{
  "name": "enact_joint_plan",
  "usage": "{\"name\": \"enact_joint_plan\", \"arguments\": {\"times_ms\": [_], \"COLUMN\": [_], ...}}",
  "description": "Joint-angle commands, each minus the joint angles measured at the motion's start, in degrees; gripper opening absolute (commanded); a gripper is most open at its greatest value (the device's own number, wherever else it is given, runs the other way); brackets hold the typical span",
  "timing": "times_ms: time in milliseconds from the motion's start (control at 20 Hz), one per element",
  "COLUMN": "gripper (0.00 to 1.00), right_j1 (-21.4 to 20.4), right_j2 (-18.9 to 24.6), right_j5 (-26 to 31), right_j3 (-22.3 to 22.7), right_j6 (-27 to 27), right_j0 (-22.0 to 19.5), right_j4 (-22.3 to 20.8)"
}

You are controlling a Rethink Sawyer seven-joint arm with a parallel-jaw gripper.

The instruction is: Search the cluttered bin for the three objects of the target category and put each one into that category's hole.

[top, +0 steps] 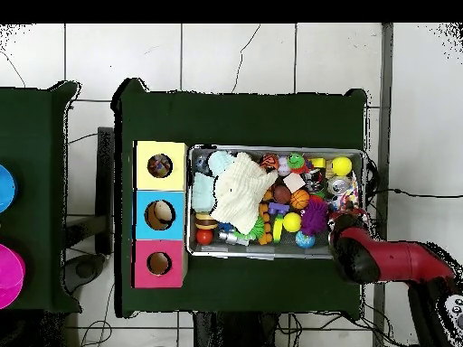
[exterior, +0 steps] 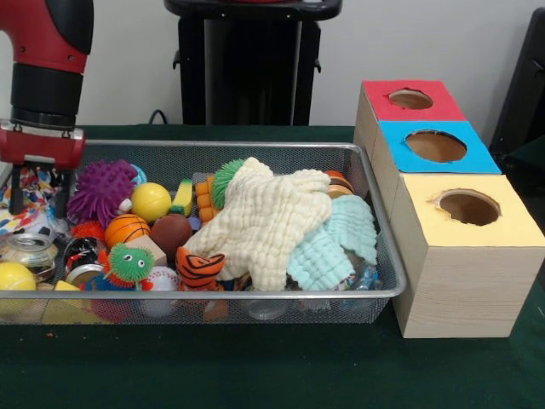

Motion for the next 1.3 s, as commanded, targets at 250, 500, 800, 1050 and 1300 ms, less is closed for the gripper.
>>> {"name": "enact_joint_plan", "arguments": {"times_ms": [250, 500, 800, 1050, 1300], "gripper": [1.0, 1.0, 0.0, 0.0, 0.0], "right_j1": [1.82, 2.1, 2.07, 2.32, 2.37], "right_j2": [5.31, 5.46, 4.86, 4.95, 3.28], "right_j5": [10.86, 11.03, 10.82, 10.43, 10.76], "right_j3": [-4.35, -4.16, -4.18, -4.27, -3.68], "right_j6": [-9.55, -8.7, -7.38, -6.83, -3.89], "right_j0": [-5.04, -5.14, -4.4, -4.28, -1.24], "right_j4": [-2.43, -3.05, -3.57, -3.67, -2.8]}}
